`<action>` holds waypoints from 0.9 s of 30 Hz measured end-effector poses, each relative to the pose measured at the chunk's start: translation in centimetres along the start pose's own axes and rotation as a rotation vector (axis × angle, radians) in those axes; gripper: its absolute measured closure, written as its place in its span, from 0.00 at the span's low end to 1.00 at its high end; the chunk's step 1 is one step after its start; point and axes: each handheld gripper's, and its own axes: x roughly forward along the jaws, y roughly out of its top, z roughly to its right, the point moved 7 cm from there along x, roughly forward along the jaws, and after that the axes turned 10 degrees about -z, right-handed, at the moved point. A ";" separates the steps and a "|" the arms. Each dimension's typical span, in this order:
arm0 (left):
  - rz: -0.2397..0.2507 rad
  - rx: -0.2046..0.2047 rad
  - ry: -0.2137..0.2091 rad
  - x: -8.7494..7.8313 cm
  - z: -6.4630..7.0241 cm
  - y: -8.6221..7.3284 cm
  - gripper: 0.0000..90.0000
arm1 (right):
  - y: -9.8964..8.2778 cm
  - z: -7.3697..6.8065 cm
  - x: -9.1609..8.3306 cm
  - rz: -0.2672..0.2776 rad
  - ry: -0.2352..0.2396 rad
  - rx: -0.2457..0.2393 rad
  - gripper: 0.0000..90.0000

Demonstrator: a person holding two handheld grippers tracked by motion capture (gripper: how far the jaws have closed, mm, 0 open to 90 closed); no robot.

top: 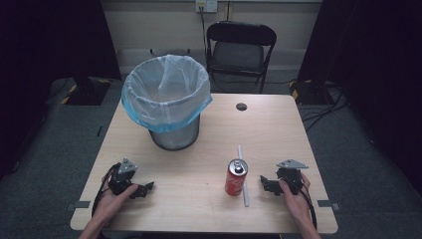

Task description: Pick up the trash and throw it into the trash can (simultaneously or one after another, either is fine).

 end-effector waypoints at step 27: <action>0.051 0.026 -0.081 -1.0 2.3 1.5 0.18 | 0.0 0.0 0.0 -0.001 0.000 -0.001 0.11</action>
